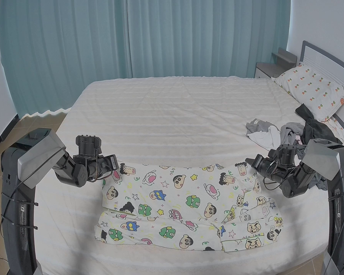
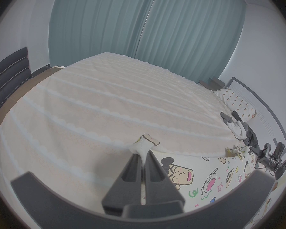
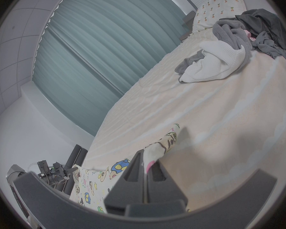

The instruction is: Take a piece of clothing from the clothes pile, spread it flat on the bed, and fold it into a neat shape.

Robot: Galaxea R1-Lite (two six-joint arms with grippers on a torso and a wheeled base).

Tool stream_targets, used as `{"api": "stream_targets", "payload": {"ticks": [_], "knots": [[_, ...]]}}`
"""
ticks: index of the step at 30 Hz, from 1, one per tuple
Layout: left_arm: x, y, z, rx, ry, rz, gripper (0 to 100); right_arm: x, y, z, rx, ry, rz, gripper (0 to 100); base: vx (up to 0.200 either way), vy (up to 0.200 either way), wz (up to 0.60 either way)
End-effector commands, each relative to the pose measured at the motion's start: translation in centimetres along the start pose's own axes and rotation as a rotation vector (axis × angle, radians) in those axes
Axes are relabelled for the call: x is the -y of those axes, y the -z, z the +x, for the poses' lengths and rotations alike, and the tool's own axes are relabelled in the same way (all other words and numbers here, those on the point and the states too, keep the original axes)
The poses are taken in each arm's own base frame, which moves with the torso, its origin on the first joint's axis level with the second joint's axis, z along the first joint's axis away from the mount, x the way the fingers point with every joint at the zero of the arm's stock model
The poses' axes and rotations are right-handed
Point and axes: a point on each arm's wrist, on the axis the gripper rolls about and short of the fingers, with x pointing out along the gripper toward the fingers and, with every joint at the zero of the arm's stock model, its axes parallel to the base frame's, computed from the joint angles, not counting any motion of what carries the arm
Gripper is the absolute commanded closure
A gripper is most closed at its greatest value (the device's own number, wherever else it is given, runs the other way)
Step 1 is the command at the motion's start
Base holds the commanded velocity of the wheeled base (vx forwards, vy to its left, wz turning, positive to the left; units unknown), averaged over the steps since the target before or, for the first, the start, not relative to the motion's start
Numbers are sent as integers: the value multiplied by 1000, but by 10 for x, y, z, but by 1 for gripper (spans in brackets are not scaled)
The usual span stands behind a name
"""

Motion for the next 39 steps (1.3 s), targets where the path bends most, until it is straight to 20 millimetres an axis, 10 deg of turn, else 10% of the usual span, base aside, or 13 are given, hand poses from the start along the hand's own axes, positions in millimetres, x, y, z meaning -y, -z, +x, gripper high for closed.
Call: {"api": "stream_targets", "payload": {"ticks": [1,39], "knots": [[1,-1,-7,-4,1,-1,100,-8,-6,-14,-1,-28,-4,100,0,0,0],[-20,70,-57,-57,29,10,100,-3,61,-108,-206,-101,-153,100,0,0,0]]}}
